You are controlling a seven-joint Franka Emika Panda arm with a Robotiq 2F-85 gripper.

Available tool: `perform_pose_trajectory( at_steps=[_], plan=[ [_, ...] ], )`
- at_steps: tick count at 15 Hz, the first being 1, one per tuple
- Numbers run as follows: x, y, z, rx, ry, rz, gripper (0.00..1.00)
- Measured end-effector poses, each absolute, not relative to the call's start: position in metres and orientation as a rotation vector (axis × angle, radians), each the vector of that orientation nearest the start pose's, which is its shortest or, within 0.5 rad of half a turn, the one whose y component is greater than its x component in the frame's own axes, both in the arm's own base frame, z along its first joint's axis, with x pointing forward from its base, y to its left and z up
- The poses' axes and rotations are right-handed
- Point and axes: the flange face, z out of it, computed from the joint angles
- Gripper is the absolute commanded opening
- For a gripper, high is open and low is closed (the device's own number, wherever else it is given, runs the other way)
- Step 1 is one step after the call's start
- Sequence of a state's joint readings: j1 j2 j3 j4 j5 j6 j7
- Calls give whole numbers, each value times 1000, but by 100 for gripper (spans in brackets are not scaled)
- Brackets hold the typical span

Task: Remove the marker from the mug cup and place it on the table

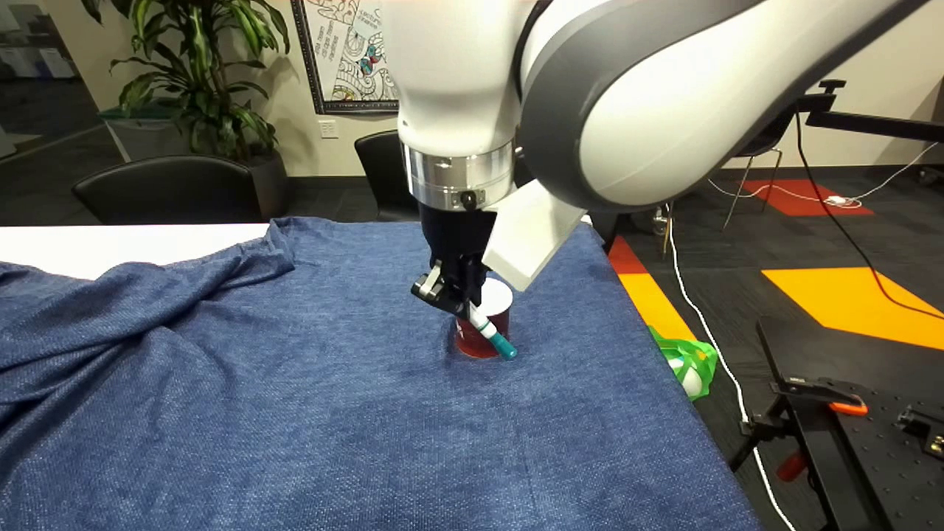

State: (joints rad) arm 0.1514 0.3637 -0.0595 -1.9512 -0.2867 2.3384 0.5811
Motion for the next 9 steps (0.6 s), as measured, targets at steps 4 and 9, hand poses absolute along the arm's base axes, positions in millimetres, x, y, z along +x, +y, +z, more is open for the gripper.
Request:
perform_pose_trajectory(
  at_steps=[4,9],
  plan=[
    [632,54,263,-3340,355,-39,5],
    [645,55,220,-3333,216,74,47]
  ],
)
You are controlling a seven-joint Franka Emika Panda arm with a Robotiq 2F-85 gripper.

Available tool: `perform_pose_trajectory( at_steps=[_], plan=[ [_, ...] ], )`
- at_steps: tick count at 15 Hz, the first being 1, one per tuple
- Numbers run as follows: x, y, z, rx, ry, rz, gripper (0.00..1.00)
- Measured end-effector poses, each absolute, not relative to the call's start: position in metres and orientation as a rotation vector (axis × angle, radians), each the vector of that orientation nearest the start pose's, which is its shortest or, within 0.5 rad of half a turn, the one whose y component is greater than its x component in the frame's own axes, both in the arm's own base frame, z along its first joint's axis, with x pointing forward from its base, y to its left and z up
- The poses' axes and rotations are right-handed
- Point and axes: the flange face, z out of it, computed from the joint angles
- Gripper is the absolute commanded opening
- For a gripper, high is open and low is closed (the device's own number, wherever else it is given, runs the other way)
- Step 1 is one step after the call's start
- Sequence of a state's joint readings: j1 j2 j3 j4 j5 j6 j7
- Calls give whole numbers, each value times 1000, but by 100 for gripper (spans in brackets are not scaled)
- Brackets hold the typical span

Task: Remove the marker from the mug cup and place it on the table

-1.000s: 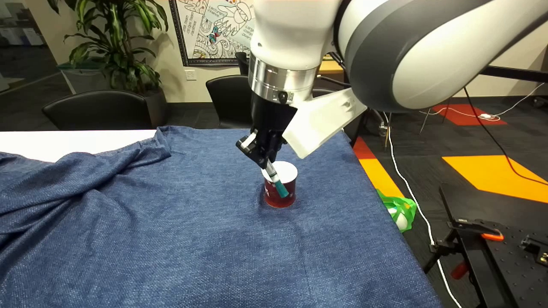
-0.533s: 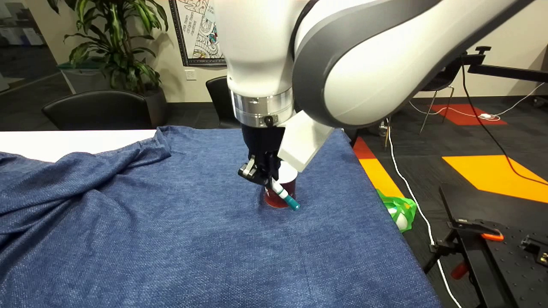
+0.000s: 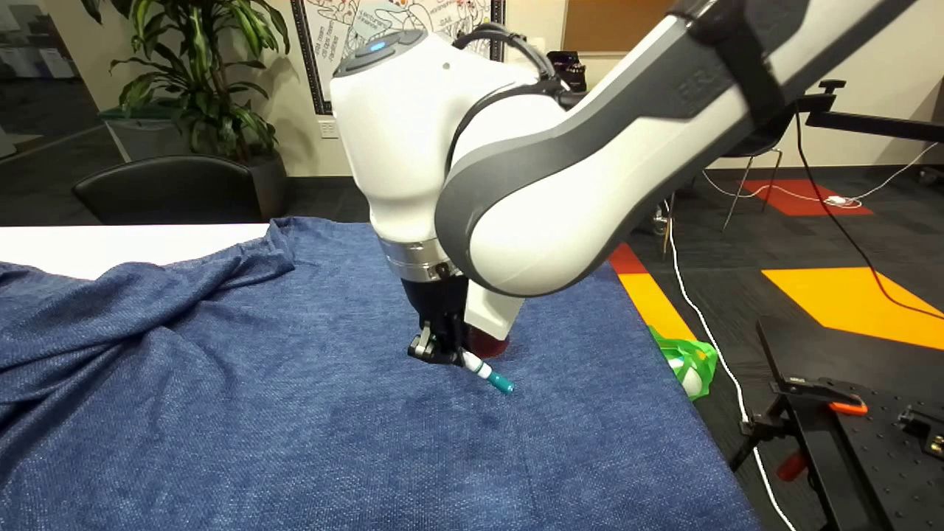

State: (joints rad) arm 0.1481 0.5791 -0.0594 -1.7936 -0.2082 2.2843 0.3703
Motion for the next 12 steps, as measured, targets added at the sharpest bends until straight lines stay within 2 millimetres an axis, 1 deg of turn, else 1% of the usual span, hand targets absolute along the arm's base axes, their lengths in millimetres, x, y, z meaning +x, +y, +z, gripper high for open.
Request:
perform_pose_trajectory(
  at_steps=[3,4,7,8,9,12],
  plan=[
    [646,55,202,-3342,193,143,67],
    [646,55,199,-3344,193,159,76],
    [646,56,199,-3346,190,164,97],
    [647,56,201,-3347,188,158,100],
    [648,57,205,-3349,185,149,100],
    [649,57,225,-3353,180,99,100]
  ],
)
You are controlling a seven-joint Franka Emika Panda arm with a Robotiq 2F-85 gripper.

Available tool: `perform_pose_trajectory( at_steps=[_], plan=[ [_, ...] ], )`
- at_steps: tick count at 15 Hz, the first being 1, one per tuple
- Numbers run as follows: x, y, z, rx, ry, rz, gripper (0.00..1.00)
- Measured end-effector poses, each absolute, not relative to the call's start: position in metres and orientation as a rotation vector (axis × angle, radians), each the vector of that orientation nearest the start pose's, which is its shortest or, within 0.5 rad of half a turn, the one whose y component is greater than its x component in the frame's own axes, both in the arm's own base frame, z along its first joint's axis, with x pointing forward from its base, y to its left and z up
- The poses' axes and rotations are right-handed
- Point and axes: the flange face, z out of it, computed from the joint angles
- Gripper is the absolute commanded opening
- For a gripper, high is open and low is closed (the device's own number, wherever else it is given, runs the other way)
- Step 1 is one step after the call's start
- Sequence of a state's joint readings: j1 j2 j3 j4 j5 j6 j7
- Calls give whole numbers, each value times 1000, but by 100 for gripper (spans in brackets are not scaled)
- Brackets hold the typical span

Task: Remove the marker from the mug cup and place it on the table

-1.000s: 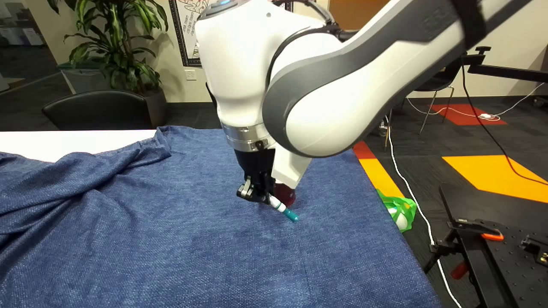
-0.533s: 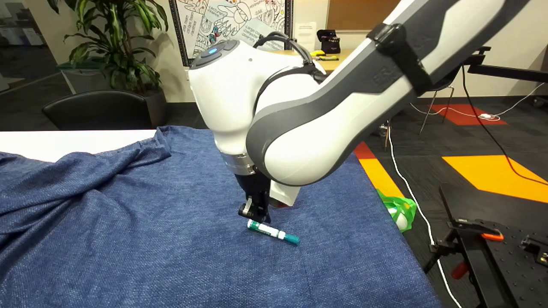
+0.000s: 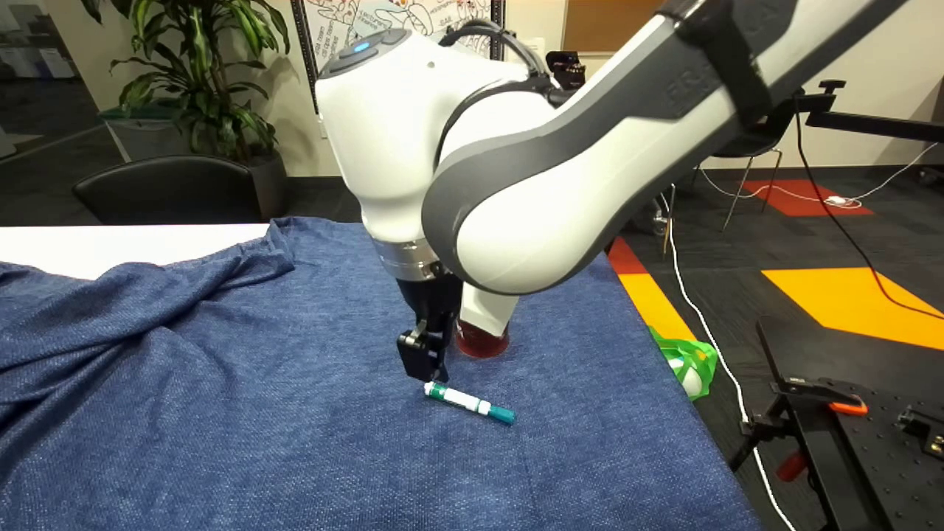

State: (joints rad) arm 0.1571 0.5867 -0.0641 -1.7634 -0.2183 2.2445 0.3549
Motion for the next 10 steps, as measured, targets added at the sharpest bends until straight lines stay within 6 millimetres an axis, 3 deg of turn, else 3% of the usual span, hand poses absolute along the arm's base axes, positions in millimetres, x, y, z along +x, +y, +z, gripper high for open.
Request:
perform_pose_trajectory(
  at_steps=[5,10],
  plan=[
    [642,53,277,-3350,191,-7,100],
    [617,57,331,-3320,179,-130,100]
  ],
)
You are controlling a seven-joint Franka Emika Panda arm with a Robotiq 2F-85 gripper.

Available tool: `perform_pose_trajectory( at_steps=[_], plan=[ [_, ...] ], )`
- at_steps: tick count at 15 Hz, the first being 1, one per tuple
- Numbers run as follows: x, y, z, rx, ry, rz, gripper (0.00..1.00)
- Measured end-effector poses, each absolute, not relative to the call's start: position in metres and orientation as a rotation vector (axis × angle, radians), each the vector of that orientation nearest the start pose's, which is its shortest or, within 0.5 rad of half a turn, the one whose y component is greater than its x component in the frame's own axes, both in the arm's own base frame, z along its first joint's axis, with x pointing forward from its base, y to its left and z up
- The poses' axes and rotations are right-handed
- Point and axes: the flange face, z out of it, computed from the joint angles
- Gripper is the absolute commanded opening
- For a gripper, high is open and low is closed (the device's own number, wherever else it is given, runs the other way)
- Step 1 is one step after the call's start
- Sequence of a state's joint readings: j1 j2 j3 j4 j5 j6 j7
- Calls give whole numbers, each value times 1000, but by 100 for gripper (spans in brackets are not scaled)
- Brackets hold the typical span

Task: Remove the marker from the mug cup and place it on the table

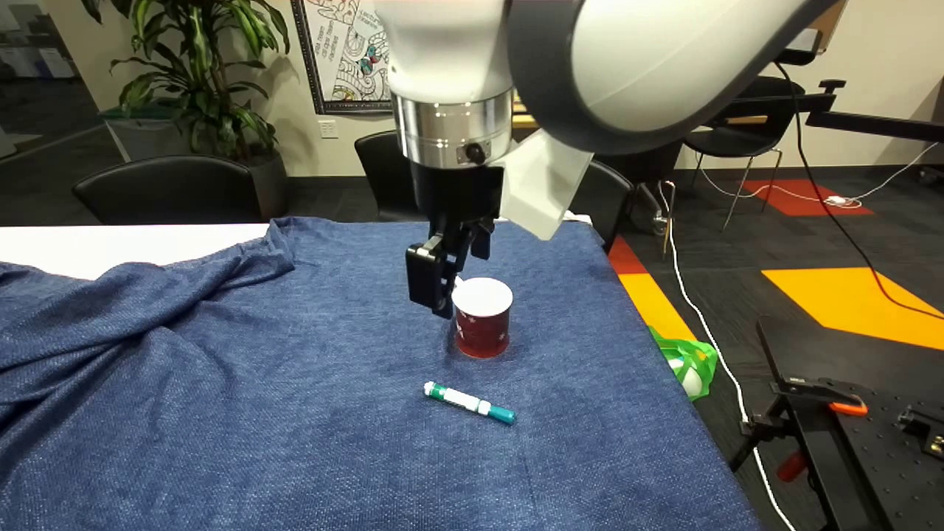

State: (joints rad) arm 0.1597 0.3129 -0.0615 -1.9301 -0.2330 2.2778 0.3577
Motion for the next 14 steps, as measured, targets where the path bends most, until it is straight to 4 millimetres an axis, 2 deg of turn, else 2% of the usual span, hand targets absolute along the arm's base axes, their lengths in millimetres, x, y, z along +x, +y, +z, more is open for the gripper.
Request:
perform_pose_trajectory(
  at_steps=[4,7,10,14],
  plan=[
    [591,65,364,-3309,121,-262,100],
    [573,70,378,-3305,110,-356,100],
    [559,72,385,-3298,109,-393,100],
    [556,71,385,-3297,108,-396,100]
  ],
)
